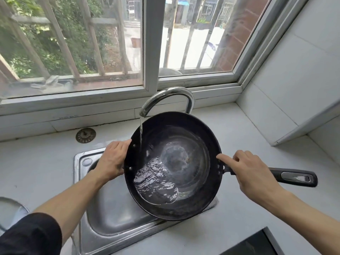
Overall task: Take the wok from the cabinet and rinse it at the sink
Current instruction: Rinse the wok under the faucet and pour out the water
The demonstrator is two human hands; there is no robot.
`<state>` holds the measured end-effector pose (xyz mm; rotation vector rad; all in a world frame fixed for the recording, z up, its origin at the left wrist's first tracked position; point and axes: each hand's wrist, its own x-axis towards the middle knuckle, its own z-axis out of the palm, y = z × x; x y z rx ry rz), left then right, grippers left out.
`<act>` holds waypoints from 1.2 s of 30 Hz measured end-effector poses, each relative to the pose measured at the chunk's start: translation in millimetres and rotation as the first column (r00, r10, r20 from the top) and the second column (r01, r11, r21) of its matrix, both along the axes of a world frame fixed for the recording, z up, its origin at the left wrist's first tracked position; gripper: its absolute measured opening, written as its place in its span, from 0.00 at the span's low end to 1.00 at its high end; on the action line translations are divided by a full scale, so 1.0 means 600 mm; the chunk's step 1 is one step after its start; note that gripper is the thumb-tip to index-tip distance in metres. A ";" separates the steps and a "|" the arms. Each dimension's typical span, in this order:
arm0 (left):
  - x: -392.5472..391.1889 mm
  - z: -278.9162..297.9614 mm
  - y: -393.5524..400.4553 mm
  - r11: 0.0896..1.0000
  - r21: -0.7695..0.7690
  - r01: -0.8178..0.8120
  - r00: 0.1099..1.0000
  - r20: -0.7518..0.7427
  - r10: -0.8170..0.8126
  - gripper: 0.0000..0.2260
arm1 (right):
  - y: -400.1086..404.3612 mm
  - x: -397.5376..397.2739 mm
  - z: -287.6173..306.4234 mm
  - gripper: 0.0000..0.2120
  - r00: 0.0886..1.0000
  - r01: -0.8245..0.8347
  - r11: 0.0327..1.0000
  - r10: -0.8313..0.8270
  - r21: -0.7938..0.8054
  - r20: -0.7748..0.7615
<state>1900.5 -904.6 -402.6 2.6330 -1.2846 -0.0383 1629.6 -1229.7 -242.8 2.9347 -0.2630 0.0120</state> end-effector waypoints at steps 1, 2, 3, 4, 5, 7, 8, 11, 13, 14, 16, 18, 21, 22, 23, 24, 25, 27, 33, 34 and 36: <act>0.003 0.003 0.005 1.000 0.022 -0.021 1.000 0.019 0.021 0.43 | 0.000 0.003 -0.004 0.43 1.000 -0.004 1.000 0.004 0.007 0.006; 0.004 0.006 0.010 0.998 0.041 -0.045 0.998 0.038 0.043 0.43 | -0.001 0.006 -0.008 0.43 1.000 -0.011 1.000 0.011 0.015 0.013; 0.006 0.010 0.014 0.996 0.056 -0.067 0.996 0.057 0.064 0.44 | 0.000 0.009 -0.011 0.43 1.000 -0.018 1.000 0.017 0.024 0.020; 0.007 0.014 0.019 0.994 0.068 -0.090 0.993 0.079 0.085 0.44 | 0.000 0.014 -0.014 0.43 0.999 -0.023 0.999 0.022 0.034 0.029; 0.008 0.018 0.022 0.991 0.071 -0.111 0.989 0.106 0.103 0.44 | 0.001 0.018 -0.017 0.42 0.999 -0.027 0.999 0.026 0.043 0.038; 0.012 0.026 0.031 0.988 0.068 -0.138 0.981 0.149 0.127 0.42 | 0.003 0.028 -0.024 0.42 0.998 -0.038 0.998 0.035 0.056 0.052; 0.015 0.030 0.036 0.987 0.067 -0.149 0.977 0.165 0.137 0.41 | 0.003 0.033 -0.029 0.42 0.998 -0.044 0.997 0.040 0.061 0.058; 0.021 0.038 0.051 0.979 0.062 -0.196 0.962 0.203 0.180 0.39 | 0.007 0.047 -0.041 0.41 0.996 -0.061 0.995 0.056 0.080 0.072; 0.024 0.043 0.060 0.977 0.035 -0.212 0.954 0.225 0.199 0.37 | 0.010 0.056 -0.049 0.40 0.994 -0.072 0.993 0.065 0.090 0.082; 0.026 0.046 0.065 0.976 0.023 -0.217 0.950 0.234 0.206 0.36 | 0.011 0.061 -0.054 0.40 0.994 -0.078 0.992 0.070 0.097 0.087; 0.031 0.049 0.074 0.973 0.012 -0.231 0.943 0.250 0.220 0.38 | 0.014 0.070 -0.062 0.39 0.993 -0.086 0.989 0.076 0.118 0.092; 0.036 0.053 0.082 0.969 0.009 -0.246 0.936 0.260 0.236 0.41 | 0.015 0.080 -0.071 0.39 0.994 -0.082 0.988 0.071 0.130 0.088; 0.042 0.058 0.094 0.966 0.022 -0.259 0.930 0.275 0.243 0.43 | 0.015 0.093 -0.084 0.40 0.994 -0.081 0.987 0.070 0.140 0.082; 0.044 0.059 0.099 0.965 0.026 -0.262 0.928 0.281 0.245 0.43 | 0.015 0.097 -0.088 0.40 0.994 -0.082 0.986 0.071 0.146 0.082; 0.045 0.062 0.103 0.964 0.028 -0.265 0.926 0.286 0.247 0.43 | 0.016 0.101 -0.092 0.40 0.994 -0.086 0.985 0.074 0.152 0.085; 0.047 0.064 0.106 0.963 0.028 -0.268 0.924 0.291 0.249 0.43 | 0.017 0.105 -0.096 0.40 0.993 -0.092 0.983 0.078 0.157 0.092; 0.048 0.067 0.110 0.962 0.026 -0.271 0.921 0.297 0.251 0.43 | 0.019 0.109 -0.100 0.40 0.991 -0.100 0.982 0.084 0.164 0.100; 0.050 0.074 0.118 0.960 0.018 -0.278 0.915 0.308 0.259 0.43 | 0.023 0.116 -0.108 0.39 0.989 -0.111 0.979 0.092 0.172 0.112; 0.059 0.094 0.150 0.947 0.042 -0.317 0.896 0.340 0.285 0.46 | 0.035 0.146 -0.128 0.39 0.984 -0.148 0.965 0.121 0.216 0.135; 0.060 0.097 0.155 0.945 0.052 -0.323 0.894 0.343 0.287 0.46 | 0.037 0.153 -0.130 0.39 0.983 -0.149 0.963 0.119 0.225 0.138; 0.062 0.103 0.166 0.941 0.067 -0.333 0.889 0.354 0.289 0.47 | 0.041 0.165 -0.137 0.38 0.983 -0.152 0.960 0.122 0.237 0.139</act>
